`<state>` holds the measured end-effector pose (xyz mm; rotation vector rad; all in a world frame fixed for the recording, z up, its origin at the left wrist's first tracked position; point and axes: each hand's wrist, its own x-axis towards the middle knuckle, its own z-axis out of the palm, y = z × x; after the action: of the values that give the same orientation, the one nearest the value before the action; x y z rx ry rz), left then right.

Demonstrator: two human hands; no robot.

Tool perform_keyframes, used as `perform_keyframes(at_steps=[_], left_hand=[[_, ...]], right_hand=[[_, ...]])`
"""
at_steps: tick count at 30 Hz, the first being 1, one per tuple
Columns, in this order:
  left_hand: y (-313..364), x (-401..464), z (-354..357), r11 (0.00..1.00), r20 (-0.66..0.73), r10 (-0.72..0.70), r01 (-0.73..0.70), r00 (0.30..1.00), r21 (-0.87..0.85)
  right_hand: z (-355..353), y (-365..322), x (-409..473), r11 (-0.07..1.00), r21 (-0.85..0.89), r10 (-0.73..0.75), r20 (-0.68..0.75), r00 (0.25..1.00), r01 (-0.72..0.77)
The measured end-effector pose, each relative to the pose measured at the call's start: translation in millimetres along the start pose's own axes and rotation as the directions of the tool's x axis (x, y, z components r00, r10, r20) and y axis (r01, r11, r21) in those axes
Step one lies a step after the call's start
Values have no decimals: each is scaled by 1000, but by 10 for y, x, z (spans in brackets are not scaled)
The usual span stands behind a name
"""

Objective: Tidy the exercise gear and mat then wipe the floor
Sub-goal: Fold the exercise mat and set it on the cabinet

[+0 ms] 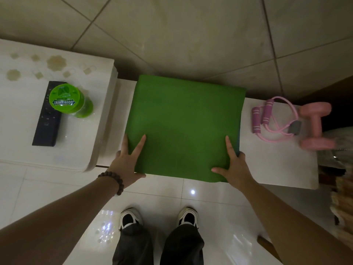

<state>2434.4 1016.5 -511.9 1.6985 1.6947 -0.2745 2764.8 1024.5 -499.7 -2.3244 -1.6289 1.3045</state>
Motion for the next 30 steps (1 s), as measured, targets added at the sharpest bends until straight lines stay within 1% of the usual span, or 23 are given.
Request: perform_keyframes(at_steps=[4,7,9,10,11,12,13,14,15,16,17,19,21,22,23,25,27,28,30], left_hand=[[6,-85,108,1000,-35,13,-14,999,-17],[22,-143,167,1000,-10,9,-9,1000,-21],[48,-132,152,1000,18,-9,9,1000,22],[71,-124,143,997,23,-20,18,1000,81],[100,-119,143,989,15,-33,30,999,148],[130,-124,157,978,-8,-38,39,999,205],[161,-131,178,971,-48,-28,39,998,237],[193,-129,202,967,-88,1,22,996,255],[219,-113,222,960,-117,45,-11,992,280],[241,-79,235,951,-134,91,-46,987,305],[258,-22,236,945,-145,129,-77,981,318],[316,142,184,934,-154,175,-115,972,338],[377,360,75,925,-179,172,-97,969,367],[388,475,25,927,-194,156,-75,969,368],[403,581,-44,932,-220,140,-54,965,358],[452,783,-220,944,-293,141,-39,946,329],[500,993,-399,948,-313,156,-53,937,313],[522,1100,-476,951,-299,150,-55,942,304],[573,1288,-572,952,-226,109,-37,968,303]], right_hand=[[-90,21,-6,999,10,-36,10,999,36],[-80,54,-33,999,28,-47,8,999,47],[-75,59,-27,999,33,-18,42,999,17],[-71,59,-24,1000,10,5,49,999,-5],[-67,57,-23,998,-64,16,22,1000,-14],[-55,39,-31,981,-192,-2,-50,999,-8],[-32,2,-48,941,-339,-63,-151,987,8],[3,-57,-61,889,-458,-158,-243,957,31],[49,-150,-65,841,-536,-257,-290,922,66],[112,-274,-60,798,-590,-349,-294,890,118],[193,-414,-34,752,-631,-437,-263,860,189],[396,-685,97,641,-693,-576,-149,803,331],[562,-918,299,559,-714,-644,-55,763,421],[619,-999,410,552,-716,-649,-46,760,428],[653,-1069,530,569,-711,-642,-71,763,413],[644,-1237,770,630,-687,-625,-172,761,362],[555,-1437,998,656,-689,-606,-239,759,307],[505,-1517,1103,664,-695,-581,-249,775,275],[453,-1575,1285,701,-687,-476,-247,844,194]])
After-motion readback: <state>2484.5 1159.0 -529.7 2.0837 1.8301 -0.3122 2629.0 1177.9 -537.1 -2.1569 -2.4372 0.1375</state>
